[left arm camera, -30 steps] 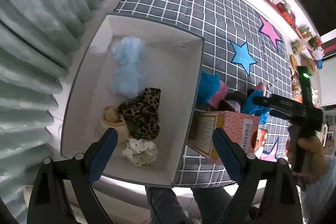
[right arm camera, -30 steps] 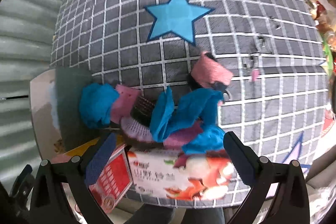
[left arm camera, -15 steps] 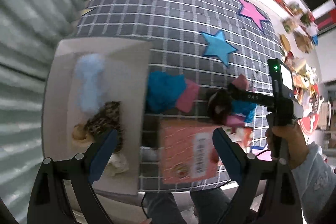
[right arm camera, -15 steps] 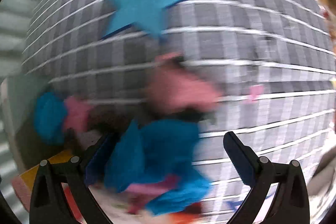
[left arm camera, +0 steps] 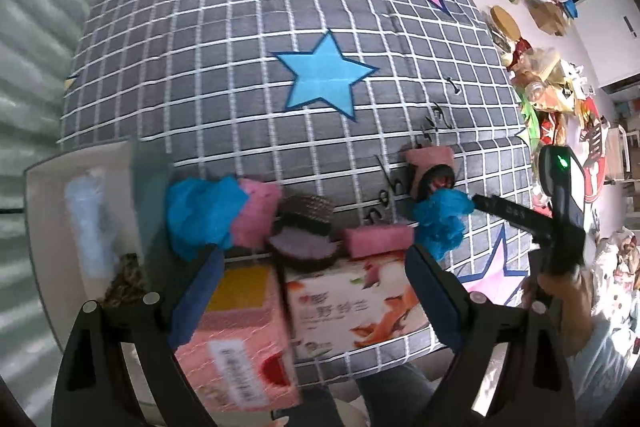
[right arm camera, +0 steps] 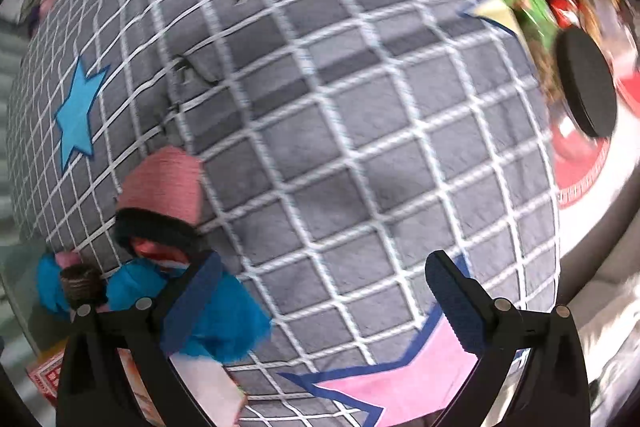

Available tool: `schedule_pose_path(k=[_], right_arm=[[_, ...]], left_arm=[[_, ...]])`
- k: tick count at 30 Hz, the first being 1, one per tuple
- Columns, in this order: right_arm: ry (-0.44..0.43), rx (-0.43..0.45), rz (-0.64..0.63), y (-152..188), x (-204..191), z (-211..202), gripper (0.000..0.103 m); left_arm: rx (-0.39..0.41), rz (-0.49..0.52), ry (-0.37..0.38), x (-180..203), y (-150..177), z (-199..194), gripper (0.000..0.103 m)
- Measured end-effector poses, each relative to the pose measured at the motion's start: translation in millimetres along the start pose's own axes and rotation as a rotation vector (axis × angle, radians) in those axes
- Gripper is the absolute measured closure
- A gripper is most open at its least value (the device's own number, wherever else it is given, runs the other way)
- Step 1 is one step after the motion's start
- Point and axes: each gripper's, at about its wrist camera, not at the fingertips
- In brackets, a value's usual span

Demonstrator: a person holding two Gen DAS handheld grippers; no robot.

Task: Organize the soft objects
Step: 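Move the right tool to the pile and grasp the pink-and-blue fabric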

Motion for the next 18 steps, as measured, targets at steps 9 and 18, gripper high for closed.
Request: schedule_pose_path(k=[9, 18], right_arm=[[-0.155, -0.008, -0.202, 33, -24, -12, 0.000], [-0.056, -0.049, -0.294, 39, -64, 26, 0.018]], left_arm=[[-0.033, -0.028, -0.011, 14, -17, 12, 0.009], [-0.058, -0.022, -0.035, 26, -31, 25, 0.009]])
Point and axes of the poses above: each gripper's, at about its wrist camera, not at the fingertips, and z roughly the way its jaws point, x to its right, y to its underside, and after that the axes turned 13 degrees about -x, right-handed
